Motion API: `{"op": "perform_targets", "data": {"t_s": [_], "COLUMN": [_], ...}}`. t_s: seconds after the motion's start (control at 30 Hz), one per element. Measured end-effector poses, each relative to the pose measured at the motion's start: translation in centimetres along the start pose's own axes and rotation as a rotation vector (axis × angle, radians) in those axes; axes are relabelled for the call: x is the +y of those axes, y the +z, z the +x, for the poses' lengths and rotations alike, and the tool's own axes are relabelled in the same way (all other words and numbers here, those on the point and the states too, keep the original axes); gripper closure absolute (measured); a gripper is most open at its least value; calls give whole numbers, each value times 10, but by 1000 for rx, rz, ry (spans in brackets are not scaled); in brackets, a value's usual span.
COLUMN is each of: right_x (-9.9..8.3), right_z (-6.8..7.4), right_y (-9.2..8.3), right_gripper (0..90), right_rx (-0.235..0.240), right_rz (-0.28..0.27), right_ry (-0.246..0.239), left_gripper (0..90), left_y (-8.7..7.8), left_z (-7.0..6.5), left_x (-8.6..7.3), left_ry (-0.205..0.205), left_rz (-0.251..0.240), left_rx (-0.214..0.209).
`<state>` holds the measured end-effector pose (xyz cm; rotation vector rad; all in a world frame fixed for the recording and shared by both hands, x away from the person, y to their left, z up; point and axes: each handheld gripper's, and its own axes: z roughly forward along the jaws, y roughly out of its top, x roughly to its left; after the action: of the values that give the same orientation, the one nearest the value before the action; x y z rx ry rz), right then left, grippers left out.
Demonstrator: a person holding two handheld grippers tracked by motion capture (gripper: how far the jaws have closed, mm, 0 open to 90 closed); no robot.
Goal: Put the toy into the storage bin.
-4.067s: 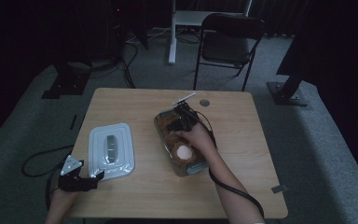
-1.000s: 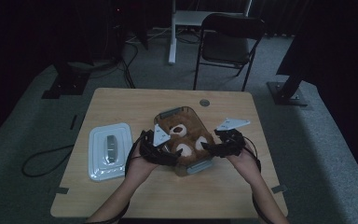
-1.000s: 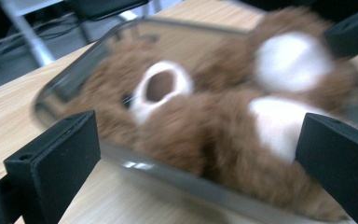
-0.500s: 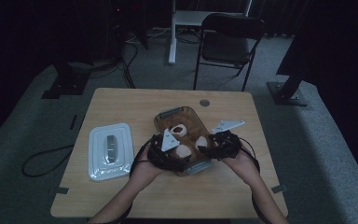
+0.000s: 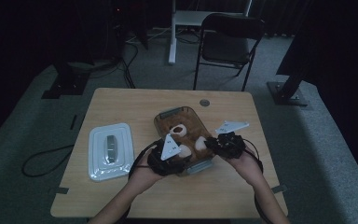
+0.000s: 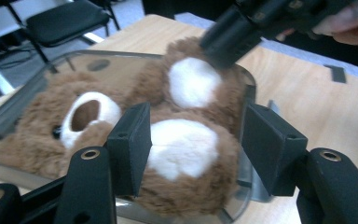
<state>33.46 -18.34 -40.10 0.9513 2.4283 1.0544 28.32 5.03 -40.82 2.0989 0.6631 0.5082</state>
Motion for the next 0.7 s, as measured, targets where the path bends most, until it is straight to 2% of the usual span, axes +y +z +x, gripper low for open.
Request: {"op": "perform_targets", "data": {"t_s": [0.03,0.1,0.27,0.37,0.47,0.53,0.63,0.7], "right_x": [0,-1,2,2,0,1,4,6], "right_z": [0,-3,-5,-7,-9,-8,-5,-3], "right_y": [2,7,14,22,29,33,38,46], "right_gripper": [838,895,899,899,900,900,900,900], "right_rx": [-17,-7,4,13,24,22,17,26], "right_rz": [13,37,63,91,109,123,157,203], "right_ry": [0,11,22,28,42,35,-1,-23], "left_gripper": [493,565,659,721,731,748,764,766], "left_y": [2,7,12,15,21,27,35,41], "left_z": [1,2,9,8,11,13,16,18], "left_x": [-1,-2,-3,-3,-3,-3,-5,-5], "left_ry": [0,-7,-5,29,20,11,9,9], "left_rz": [14,26,61,91,119,141,178,203], "left_rx": [-9,13,24,43,50,39,29,29]}}
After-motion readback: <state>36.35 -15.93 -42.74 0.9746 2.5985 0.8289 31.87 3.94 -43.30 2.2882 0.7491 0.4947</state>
